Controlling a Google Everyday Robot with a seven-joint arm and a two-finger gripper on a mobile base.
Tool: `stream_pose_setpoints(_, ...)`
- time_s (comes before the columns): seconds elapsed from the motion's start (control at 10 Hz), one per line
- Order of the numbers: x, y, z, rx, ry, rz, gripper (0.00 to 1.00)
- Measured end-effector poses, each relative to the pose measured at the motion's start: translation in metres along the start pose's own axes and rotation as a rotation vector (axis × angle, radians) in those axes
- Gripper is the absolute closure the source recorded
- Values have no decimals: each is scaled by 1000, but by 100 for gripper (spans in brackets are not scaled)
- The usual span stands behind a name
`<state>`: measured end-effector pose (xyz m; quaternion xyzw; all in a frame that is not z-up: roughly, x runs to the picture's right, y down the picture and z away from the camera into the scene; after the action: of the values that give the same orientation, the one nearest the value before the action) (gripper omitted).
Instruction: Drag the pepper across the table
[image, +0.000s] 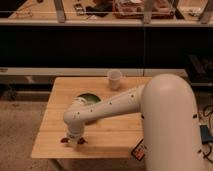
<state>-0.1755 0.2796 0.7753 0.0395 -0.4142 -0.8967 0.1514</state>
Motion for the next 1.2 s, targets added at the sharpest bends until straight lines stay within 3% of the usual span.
stream_pose_setpoints(0.5, 41, -8, 9, 60, 91, -47, 79)
stream_pose_setpoints(1.2, 65, -13, 11, 108, 174, -85, 79)
